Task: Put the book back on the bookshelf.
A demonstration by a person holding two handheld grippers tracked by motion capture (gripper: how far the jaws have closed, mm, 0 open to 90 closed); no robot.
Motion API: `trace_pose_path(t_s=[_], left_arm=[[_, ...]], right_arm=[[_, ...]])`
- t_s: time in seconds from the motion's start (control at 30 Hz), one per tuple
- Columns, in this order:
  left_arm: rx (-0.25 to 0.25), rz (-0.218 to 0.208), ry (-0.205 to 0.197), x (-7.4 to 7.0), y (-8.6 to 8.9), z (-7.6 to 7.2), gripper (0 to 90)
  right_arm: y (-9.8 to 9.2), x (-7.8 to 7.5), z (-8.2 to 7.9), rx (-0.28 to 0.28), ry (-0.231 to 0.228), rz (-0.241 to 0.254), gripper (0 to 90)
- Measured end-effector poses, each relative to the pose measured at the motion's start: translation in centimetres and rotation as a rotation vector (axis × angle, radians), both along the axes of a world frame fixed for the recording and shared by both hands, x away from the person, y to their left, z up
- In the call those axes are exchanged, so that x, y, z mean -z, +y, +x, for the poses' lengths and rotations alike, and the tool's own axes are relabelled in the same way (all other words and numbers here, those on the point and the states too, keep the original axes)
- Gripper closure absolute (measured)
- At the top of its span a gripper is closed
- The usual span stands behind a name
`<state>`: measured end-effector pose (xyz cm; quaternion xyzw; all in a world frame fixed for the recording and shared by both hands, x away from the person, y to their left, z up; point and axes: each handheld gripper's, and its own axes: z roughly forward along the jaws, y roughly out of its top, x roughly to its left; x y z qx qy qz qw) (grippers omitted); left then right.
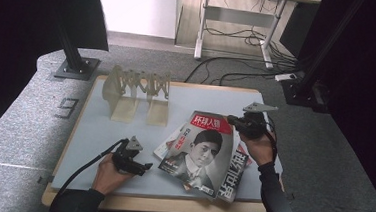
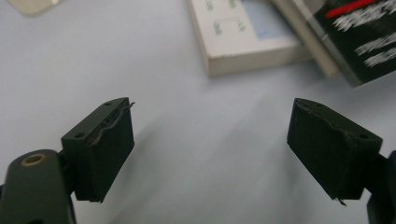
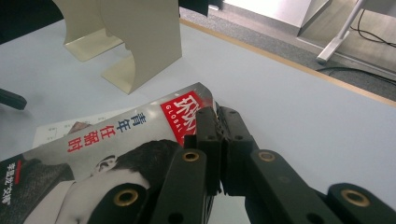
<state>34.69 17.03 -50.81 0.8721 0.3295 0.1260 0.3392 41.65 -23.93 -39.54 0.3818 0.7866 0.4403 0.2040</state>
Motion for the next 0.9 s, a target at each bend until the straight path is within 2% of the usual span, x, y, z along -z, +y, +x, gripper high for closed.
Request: trace_pose_path(t_s=[0.17, 0.23, 0.4, 0.47, 0.67, 0.83, 0.9], left_arm=[[0.038, -0.019, -0.026, -1.6, -0.3, 0.4, 14.3], [0.059, -0.012, -0.023, -2.1, -0.7, 0.8, 14.3], [0.110, -0.046, 0.004, -3.2, -2.3, 1.8, 14.5], [0.124, -0.042, 0.008, -3.4, -3.0, 2.1, 14.7], [0.162, -0.040, 0.004, -3.7, -4.7, 2.6, 15.2], [0.185, -0.029, 0.025, -3.3, -5.7, 3.5, 15.6], [0.190, -0.037, 0.034, -3.1, -6.0, 3.7, 15.8]], right_arm=[[0.0, -0.6, -0.2, -0.007, -0.010, 0.010, 86.6], [0.1, -1.0, -0.3, -0.014, -0.020, 0.011, 86.5], [0.4, -1.6, -0.6, -0.025, -0.033, 0.009, 86.5], [0.5, -1.8, -0.7, -0.027, -0.036, 0.009, 86.4], [0.6, -2.4, -1.0, -0.037, -0.050, 0.014, 86.4], [0.7, -3.0, -1.3, -0.046, -0.063, 0.017, 86.4], [0.8, -3.1, -1.4, -0.050, -0.068, 0.015, 86.4]])
